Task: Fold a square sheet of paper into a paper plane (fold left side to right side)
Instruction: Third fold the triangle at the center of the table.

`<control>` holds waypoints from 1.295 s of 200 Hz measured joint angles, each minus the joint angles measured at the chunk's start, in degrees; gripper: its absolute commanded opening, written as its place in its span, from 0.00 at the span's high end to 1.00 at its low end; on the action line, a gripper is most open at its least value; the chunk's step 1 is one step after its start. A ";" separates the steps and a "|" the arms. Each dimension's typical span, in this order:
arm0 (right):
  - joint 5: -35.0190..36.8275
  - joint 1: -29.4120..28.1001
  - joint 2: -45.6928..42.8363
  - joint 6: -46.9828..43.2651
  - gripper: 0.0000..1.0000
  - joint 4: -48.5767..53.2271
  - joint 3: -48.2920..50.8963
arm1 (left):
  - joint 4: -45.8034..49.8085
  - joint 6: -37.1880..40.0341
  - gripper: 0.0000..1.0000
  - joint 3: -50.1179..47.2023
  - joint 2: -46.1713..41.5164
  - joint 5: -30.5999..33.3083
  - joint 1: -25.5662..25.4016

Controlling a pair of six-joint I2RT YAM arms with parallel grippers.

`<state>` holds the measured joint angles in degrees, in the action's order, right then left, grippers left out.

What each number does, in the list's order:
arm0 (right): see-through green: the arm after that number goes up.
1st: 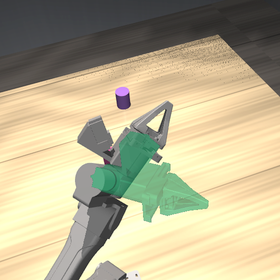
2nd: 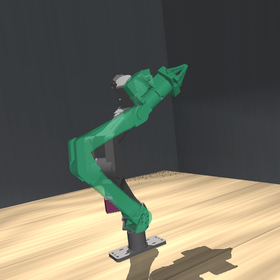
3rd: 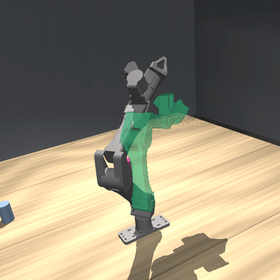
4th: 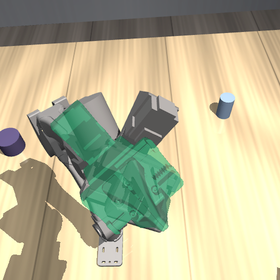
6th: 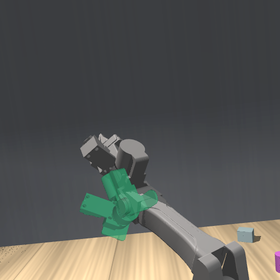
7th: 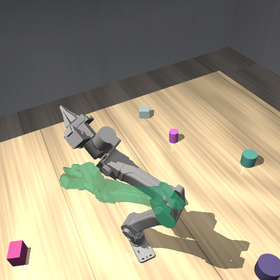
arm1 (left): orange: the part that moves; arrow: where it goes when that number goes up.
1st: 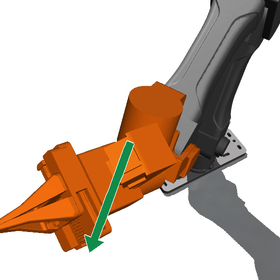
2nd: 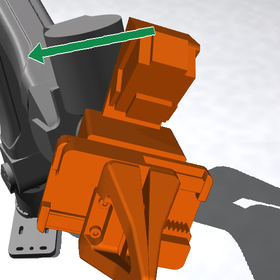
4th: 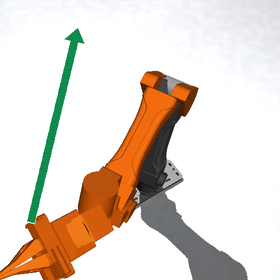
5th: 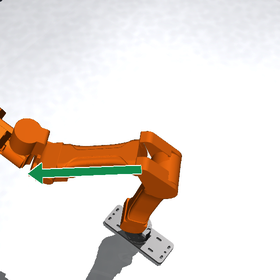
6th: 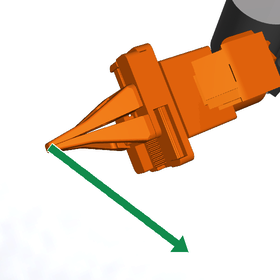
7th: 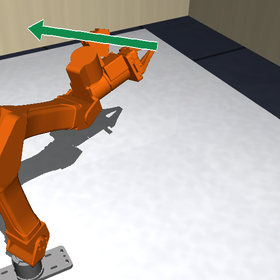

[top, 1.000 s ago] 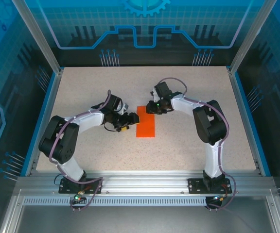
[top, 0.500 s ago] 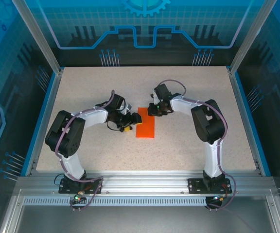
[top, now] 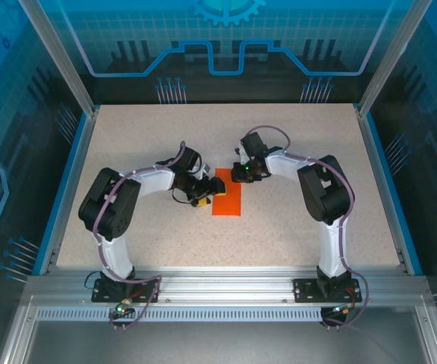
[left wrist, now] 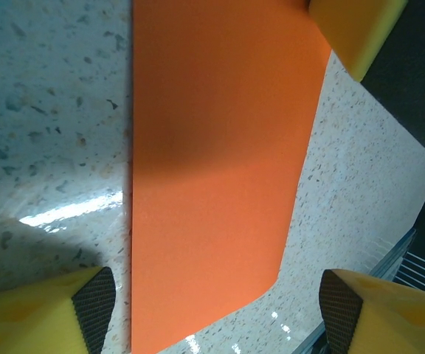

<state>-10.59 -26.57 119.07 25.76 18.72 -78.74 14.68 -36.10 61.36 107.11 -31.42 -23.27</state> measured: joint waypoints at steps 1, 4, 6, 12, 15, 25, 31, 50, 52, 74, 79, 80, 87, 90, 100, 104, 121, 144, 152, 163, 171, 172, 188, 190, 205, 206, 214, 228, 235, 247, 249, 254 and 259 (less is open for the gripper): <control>0.00 0.00 0.00 0.00 0.86 0.00 0.00 | 0.00 0.00 0.25 0.00 0.04 0.00 0.00; 0.00 0.00 0.00 0.00 0.86 0.00 0.00 | 0.00 0.00 0.25 0.09 0.13 0.00 -0.07; 0.00 0.00 0.00 0.00 0.86 0.00 0.00 | 0.02 0.00 0.25 0.11 0.24 0.02 -0.07; 0.00 0.00 0.00 0.00 0.86 0.00 0.00 | 0.04 0.02 0.25 0.24 0.50 0.00 -0.13; 0.00 0.00 0.00 0.00 0.86 0.00 0.00 | 0.09 0.00 0.25 0.33 0.61 0.02 -0.15; 0.00 0.00 0.00 0.00 0.86 0.00 0.00 | 0.46 0.00 0.25 0.55 0.70 -0.02 -0.15; 0.00 0.00 0.00 0.00 0.86 0.00 0.00 | 0.61 0.00 0.25 0.74 0.76 0.00 -0.17; -0.02 0.00 0.00 0.00 0.86 0.00 0.00 | 1.31 0.00 0.26 1.25 1.09 0.00 -0.17; -0.02 0.00 0.00 0.00 0.86 -0.02 0.00 | 1.38 0.00 0.27 1.29 1.14 0.00 -0.17; -0.07 0.00 0.00 0.00 0.86 -0.02 0.00 | 1.95 -0.02 0.31 1.60 1.40 0.02 -0.17; -0.11 0.00 0.00 0.00 0.86 -0.02 0.00 | 1.99 0.00 0.32 1.60 1.44 0.04 -0.17; -0.13 0.00 0.00 0.00 0.86 -0.02 0.00 | 1.99 -0.02 0.33 1.60 1.44 0.04 -0.15; -0.17 0.00 0.00 0.00 0.85 -0.02 0.00 | 1.97 -0.04 0.34 1.60 1.51 0.04 -0.17; -0.17 0.00 0.00 0.00 0.86 -0.02 0.00 | 1.92 0.04 0.34 1.62 1.53 0.04 -0.17; -0.20 0.00 0.00 0.00 0.86 -0.02 0.00 | 1.92 -0.02 0.37 1.62 1.62 0.04 -0.28; -0.20 0.00 0.00 0.00 0.86 -0.04 0.00 | 1.92 0.02 0.37 1.60 1.62 0.00 -0.28; -0.20 0.00 0.00 0.00 0.86 -0.04 0.00 | 1.81 0.02 0.38 1.60 1.68 -0.31 -0.74; -0.22 0.00 0.00 0.00 0.86 -0.13 0.00 | 1.68 0.00 0.38 1.62 1.68 -0.46 -1.33; -0.22 0.00 0.00 0.02 0.85 -0.17 0.00 | 1.68 0.02 0.38 1.60 1.68 -0.52 -1.46; -0.22 0.00 0.00 0.02 0.86 -0.17 0.00 | 1.68 0.00 0.39 1.60 1.68 -0.57 -1.46; -0.24 0.00 0.00 0.02 0.86 -0.17 0.00 | 1.68 0.00 0.40 1.60 1.68 -0.57 -1.46; -0.24 0.00 0.00 0.00 0.86 -0.17 0.00 | 1.68 0.00 0.40 1.60 1.68 -0.57 -1.46; -0.31 0.00 0.00 0.02 0.86 -0.17 0.00 | 1.66 -0.02 0.41 1.60 1.68 -0.57 -1.44; -0.33 0.00 0.00 0.02 0.86 -0.17 0.00 | 1.66 -0.02 0.41 1.60 1.68 -0.57 -1.44; -0.37 0.00 0.00 0.00 0.85 -0.20 0.00 | 1.60 -0.07 0.42 1.60 1.57 -0.57 -1.46; -0.39 0.00 0.00 0.02 0.85 -0.20 0.00 | 1.60 -0.07 0.42 1.60 1.57 -0.57 -1.46; -0.39 0.00 0.00 0.02 0.85 -0.20 0.02 | 1.46 -0.22 0.43 1.60 1.44 -0.57 -1.46; -0.39 0.00 0.00 0.02 0.85 -0.26 0.07 | 1.27 -0.85 0.47 1.57 1.11 -0.59 -1.44; -0.39 0.00 0.00 0.02 0.85 -0.31 0.07 | 1.14 -1.33 0.50 1.57 0.94 -0.63 -1.46; -0.39 0.00 0.00 0.02 0.85 -0.39 0.13 | 0.85 -1.68 0.56 1.57 0.74 -0.83 -1.46; -0.39 0.00 0.00 0.02 0.85 -0.39 0.13 | 0.81 -1.66 0.57 1.57 0.72 -0.90 -1.46; -0.39 0.00 0.00 0.02 0.84 -0.42 0.15 | 0.70 -1.79 0.60 1.57 0.70 -0.94 -1.46; -0.42 0.00 0.00 0.02 0.84 -0.42 0.17 | 0.59 -1.75 0.63 1.57 0.63 -1.01 -1.44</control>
<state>-11.00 -26.57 119.07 25.78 18.31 -78.56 15.27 -37.85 62.94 107.74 -32.42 -24.71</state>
